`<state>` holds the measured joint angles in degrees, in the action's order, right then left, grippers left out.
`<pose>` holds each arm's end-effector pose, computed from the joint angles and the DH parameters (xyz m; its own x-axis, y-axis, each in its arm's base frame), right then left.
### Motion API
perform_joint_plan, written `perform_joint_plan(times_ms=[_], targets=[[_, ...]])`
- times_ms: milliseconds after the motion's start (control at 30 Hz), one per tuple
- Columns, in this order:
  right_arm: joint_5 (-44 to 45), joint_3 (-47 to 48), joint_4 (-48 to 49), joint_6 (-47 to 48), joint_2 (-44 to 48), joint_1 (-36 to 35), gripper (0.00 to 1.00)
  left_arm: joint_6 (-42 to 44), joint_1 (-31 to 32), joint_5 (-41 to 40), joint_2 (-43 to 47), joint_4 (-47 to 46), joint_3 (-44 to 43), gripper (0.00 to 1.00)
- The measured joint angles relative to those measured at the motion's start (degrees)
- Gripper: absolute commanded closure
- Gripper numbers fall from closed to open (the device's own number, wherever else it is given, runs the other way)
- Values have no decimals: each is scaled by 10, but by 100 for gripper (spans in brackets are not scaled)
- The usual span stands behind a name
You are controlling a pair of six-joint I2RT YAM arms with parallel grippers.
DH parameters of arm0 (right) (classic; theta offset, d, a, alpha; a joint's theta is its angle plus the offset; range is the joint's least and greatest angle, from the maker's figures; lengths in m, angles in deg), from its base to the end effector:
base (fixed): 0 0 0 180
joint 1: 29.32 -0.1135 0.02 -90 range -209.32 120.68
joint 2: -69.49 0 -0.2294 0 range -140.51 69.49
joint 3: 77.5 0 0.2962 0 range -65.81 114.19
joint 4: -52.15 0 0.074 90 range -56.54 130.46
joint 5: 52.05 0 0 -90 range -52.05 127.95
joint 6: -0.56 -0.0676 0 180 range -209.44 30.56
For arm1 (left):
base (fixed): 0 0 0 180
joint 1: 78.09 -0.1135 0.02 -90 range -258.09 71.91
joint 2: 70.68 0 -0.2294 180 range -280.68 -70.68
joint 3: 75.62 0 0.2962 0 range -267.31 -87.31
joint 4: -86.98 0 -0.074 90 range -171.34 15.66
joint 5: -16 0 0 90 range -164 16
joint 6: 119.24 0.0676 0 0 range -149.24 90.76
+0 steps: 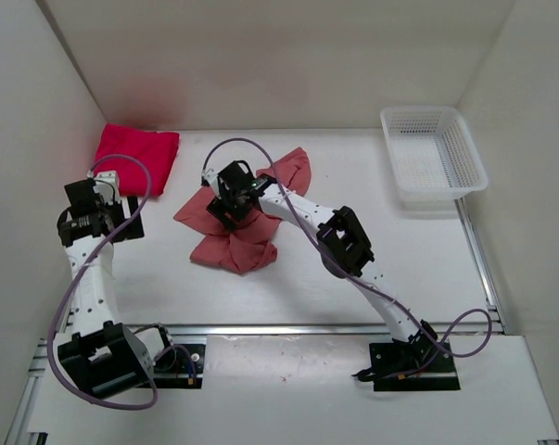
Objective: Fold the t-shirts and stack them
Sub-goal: Flatten out the tshirt
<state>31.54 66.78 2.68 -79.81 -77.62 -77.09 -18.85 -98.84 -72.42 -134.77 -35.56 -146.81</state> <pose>0.3942 0.4455 0.1117 -0.3935 -0.6809 -0.6177 -0.8597 0.5106 -0.0152 0.2850 0.1060 0.2474 -0.7692 -0.0986 -0.6313 -0.2023 0.9748 0.0942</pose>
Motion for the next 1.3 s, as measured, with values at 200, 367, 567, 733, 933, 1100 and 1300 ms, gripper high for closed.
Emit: perform_joint_plan(times_ms=[200,367,567,733,933,1100,1300], targets=[[9,-10,4,30,10,12,100,-6,-12,17,0,10,14,1],[16,58,-52,19,20,22,100,2,21,37,-5,15,7,1],[27,-40,-64,13,221,41,94,39,140,39,-43,18,-20,1],[-11,-295,-35,9,493,92,33,69,250,7,-93,18,-45,2],[-59,-653,-22,23,683,224,1,85,334,1,-148,18,-77,1],[-5,-766,-59,54,685,235,0,93,379,-7,-188,20,-92,2],[5,-650,56,64,633,103,11,87,371,-6,-235,20,-140,1]])
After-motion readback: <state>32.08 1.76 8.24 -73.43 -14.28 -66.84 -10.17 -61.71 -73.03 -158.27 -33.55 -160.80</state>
